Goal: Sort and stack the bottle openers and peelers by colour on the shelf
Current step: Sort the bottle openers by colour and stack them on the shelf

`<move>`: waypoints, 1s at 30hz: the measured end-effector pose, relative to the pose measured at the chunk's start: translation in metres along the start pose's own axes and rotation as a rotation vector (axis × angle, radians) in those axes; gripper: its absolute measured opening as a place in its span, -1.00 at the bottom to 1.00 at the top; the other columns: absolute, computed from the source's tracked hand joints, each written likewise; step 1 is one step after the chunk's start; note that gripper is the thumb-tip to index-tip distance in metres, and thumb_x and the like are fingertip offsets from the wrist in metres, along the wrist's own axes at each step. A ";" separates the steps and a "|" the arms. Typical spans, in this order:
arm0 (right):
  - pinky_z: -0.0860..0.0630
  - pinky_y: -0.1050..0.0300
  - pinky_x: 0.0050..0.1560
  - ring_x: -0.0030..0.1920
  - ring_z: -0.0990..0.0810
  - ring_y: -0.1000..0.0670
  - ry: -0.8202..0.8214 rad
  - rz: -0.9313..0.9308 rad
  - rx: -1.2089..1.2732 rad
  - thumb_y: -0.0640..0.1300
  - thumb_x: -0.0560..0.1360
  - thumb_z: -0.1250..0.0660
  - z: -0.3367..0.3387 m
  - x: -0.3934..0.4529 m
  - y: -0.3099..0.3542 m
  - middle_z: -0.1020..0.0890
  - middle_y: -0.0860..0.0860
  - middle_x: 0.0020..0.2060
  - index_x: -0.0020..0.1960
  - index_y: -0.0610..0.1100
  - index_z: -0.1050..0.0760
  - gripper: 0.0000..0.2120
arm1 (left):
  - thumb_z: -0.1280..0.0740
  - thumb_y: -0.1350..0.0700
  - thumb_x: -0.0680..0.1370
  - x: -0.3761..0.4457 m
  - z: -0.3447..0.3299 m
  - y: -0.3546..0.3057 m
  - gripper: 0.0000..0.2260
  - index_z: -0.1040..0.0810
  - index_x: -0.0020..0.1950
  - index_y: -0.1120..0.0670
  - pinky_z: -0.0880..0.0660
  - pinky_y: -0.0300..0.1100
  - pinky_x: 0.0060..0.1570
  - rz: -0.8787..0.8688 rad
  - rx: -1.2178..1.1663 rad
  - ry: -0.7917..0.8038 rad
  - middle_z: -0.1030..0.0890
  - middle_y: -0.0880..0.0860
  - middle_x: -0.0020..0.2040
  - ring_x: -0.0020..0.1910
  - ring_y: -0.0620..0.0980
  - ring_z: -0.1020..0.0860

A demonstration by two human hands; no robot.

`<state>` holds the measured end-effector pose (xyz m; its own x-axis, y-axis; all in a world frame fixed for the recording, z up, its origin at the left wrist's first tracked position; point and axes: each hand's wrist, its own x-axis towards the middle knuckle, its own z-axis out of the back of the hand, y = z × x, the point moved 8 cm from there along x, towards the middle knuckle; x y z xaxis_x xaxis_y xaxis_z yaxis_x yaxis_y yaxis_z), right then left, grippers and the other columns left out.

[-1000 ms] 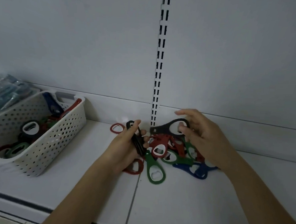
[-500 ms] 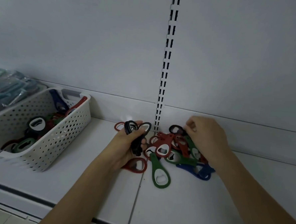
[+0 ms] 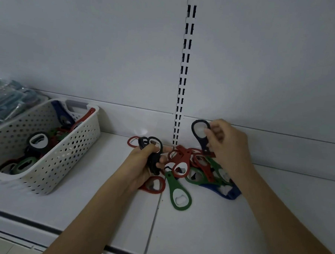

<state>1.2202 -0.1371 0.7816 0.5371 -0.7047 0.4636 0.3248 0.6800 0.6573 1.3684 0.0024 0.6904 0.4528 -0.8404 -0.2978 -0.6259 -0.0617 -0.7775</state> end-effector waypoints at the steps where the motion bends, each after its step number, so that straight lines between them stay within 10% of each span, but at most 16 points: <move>1: -0.60 0.27 -0.24 -0.34 -0.63 0.13 0.048 -0.076 0.155 -0.12 0.56 -0.36 -0.001 -0.001 0.000 -0.64 0.08 -0.28 0.01 -0.05 -0.51 -0.95 | -0.13 0.32 0.62 0.000 -0.002 -0.001 -0.85 -0.48 0.00 0.30 -0.37 -0.30 -0.52 -0.006 0.010 0.018 -0.49 0.17 -0.23 -0.44 -0.06 -0.40; 9: -0.64 0.16 -0.28 -0.31 -0.71 -0.05 0.451 -0.225 0.482 -0.19 0.55 -0.38 -0.055 -0.013 0.040 -0.71 -0.10 -0.28 -0.02 -0.22 -0.56 -0.91 | -0.26 -0.10 0.57 -0.005 -0.005 -0.003 -0.58 -0.52 0.25 0.19 -0.56 0.05 0.12 -0.095 0.277 0.076 -0.67 0.20 0.07 0.07 0.16 -0.66; 16: -0.60 0.12 -0.10 -0.19 -0.58 0.17 0.232 0.180 -0.209 0.01 0.55 -0.35 -0.053 -0.001 0.041 -0.62 0.15 -0.16 -0.01 0.00 -0.57 -0.91 | -0.22 0.29 0.64 -0.006 0.012 -0.034 -0.78 -0.49 0.27 0.16 -0.64 -0.06 -0.10 -0.237 0.234 -0.036 -0.69 0.23 0.03 -0.07 0.16 -0.69; 22: -0.25 0.02 0.44 0.42 -0.31 0.07 0.783 0.450 -0.420 0.26 0.55 -0.20 -0.089 -0.055 0.014 -0.39 0.14 0.43 0.44 0.12 -0.39 -0.50 | -0.23 0.32 0.61 -0.001 0.039 -0.032 -0.80 -0.46 0.22 0.21 -0.46 -0.20 -0.42 -0.190 -0.031 -0.114 -0.48 0.12 -0.23 -0.38 -0.04 -0.45; 30: -0.50 0.07 0.07 -0.04 -0.46 0.12 0.542 0.294 -0.456 0.27 0.51 -0.21 -0.052 -0.037 0.006 -0.55 0.15 -0.05 0.03 0.04 -0.54 -0.66 | -0.27 0.30 0.60 0.005 0.036 -0.024 -0.87 -0.50 0.13 0.17 -0.45 -0.19 -0.42 -0.194 0.094 -0.107 -0.46 0.12 -0.27 -0.39 -0.05 -0.45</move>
<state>1.2423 -0.0966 0.7374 0.9193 -0.3646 0.1480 0.3360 0.9231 0.1870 1.4083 0.0192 0.6884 0.6263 -0.7558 -0.1911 -0.4609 -0.1613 -0.8727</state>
